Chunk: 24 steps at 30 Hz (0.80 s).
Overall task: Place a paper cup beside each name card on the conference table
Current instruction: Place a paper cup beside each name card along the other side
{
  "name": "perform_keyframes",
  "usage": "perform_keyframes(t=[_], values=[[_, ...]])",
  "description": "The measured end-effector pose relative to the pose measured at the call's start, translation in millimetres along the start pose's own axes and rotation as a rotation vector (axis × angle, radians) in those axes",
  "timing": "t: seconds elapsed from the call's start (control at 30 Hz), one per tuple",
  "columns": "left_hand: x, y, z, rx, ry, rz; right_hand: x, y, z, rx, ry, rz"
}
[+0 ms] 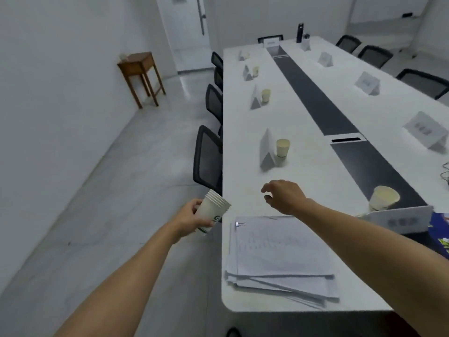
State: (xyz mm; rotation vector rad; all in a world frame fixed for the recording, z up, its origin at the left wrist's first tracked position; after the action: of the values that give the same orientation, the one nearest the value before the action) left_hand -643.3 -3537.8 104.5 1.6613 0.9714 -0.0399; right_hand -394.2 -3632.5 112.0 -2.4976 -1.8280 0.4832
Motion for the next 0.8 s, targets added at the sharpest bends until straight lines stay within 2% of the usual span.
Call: perform_keyframes(t=[0.27, 0.5, 0.63, 0.8], values=[[-55, -92, -165, -0.039, 0.188, -0.049, 95, -187, -16, -0.094, 0.05, -0.251], [-56, -150, -326, -0.025, 0.241, -0.092, 201, -339, -21, -0.103, 0.035, -0.321], [-37, -160, -405, 0.003, 0.249, -0.095, 252, -396, -30, -0.122, 0.029, -0.334], [22, -158, -466, 0.015, 0.215, -0.058, 326, -413, -39, -0.123, 0.018, -0.289]])
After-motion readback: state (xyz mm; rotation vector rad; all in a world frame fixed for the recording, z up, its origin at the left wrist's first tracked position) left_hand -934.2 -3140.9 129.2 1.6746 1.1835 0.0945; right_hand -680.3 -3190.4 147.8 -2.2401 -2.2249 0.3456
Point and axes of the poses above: each hand's wrist, its own x-axis towards the middle knuckle, its own z-axis out of the palm, y = z × x, the point moved 7 cm from there along x, towards the middle knuckle, and after that the axes turned 11 degrees about -y, right-handed, at the moved point
